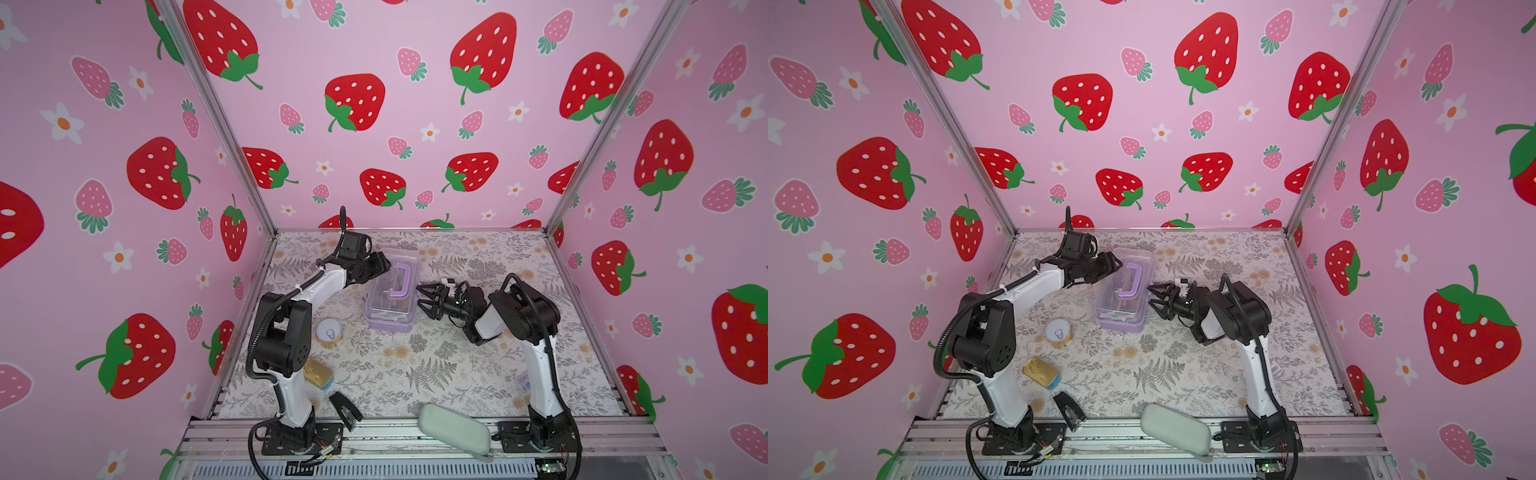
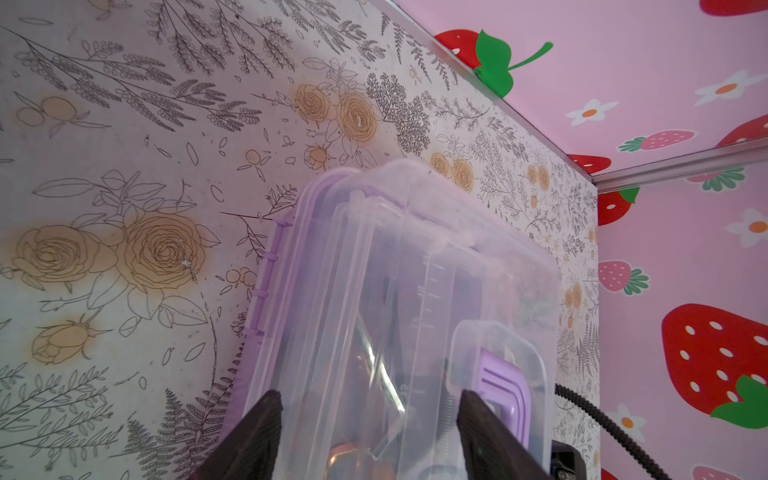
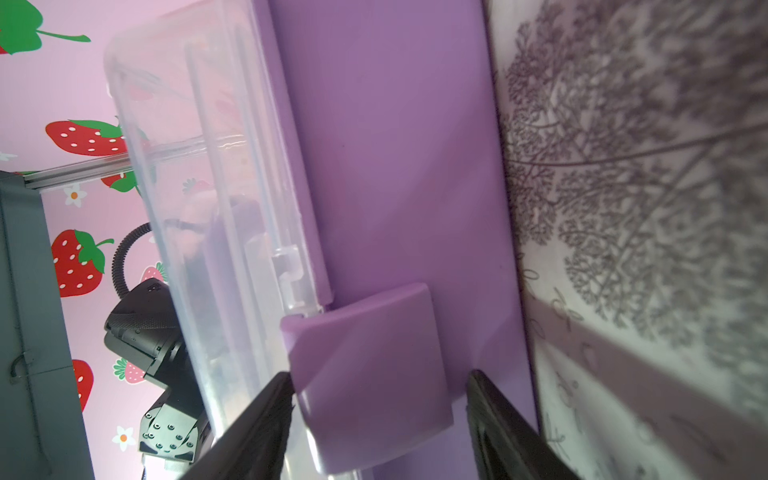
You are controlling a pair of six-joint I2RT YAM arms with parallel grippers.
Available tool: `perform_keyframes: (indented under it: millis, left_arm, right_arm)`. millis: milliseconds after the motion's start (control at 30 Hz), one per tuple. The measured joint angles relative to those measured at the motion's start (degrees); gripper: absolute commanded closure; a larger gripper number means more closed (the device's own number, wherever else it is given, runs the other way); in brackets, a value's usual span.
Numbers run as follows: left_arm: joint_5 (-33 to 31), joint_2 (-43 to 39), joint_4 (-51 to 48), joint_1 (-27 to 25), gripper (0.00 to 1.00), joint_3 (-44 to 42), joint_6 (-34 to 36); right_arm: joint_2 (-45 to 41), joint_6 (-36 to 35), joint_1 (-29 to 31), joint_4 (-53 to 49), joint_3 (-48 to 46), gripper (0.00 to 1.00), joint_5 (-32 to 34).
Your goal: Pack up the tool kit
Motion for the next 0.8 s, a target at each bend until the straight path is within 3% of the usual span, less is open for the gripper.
perform_keyframes:
  millis: [800]
  left_arm:
    - [3.3, 0.2, 0.0, -0.9, 0.31, 0.0, -0.2]
  right_arm:
    - [-5.1, -2.0, -3.0, -0.5, -5.3, 0.33, -1.6]
